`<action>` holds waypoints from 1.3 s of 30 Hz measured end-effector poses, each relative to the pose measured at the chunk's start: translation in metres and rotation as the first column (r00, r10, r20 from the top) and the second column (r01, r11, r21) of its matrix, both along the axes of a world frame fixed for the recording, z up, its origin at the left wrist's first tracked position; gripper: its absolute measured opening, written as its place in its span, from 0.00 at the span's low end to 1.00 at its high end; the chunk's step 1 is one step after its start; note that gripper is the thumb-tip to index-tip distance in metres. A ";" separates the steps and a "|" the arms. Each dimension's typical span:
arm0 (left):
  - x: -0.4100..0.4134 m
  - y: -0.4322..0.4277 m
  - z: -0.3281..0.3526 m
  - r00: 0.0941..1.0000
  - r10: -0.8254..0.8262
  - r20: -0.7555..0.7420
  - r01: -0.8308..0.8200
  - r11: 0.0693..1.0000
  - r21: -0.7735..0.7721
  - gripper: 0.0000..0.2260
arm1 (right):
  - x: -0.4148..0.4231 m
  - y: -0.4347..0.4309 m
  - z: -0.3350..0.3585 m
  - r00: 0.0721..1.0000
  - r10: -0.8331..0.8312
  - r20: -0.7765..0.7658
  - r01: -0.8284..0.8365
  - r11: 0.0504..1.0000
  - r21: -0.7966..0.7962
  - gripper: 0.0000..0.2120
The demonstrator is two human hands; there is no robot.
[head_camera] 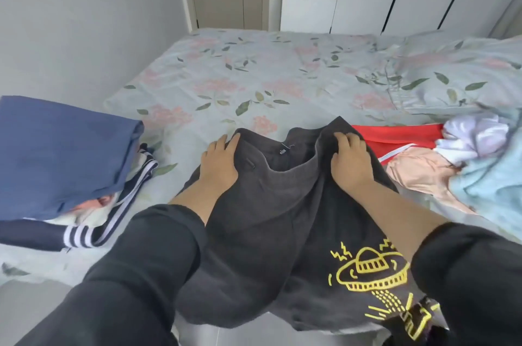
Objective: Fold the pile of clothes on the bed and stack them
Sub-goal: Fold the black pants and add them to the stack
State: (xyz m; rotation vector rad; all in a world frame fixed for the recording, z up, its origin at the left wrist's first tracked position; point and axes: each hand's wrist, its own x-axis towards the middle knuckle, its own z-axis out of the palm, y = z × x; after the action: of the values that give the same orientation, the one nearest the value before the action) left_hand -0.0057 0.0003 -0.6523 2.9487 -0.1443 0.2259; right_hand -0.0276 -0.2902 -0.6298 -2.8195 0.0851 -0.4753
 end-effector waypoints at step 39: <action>0.123 0.042 0.023 0.867 -0.229 -0.442 0.307 0.945 0.113 0.03 | 0.145 -0.045 0.002 0.975 0.013 -0.222 -0.013 1.000 0.002 0.08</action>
State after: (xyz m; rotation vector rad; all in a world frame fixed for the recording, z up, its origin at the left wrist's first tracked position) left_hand 0.1178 0.0419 -0.6292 3.0179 -0.5341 -0.4931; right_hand 0.1178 -0.3355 -0.6283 -2.8599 0.1110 -0.1550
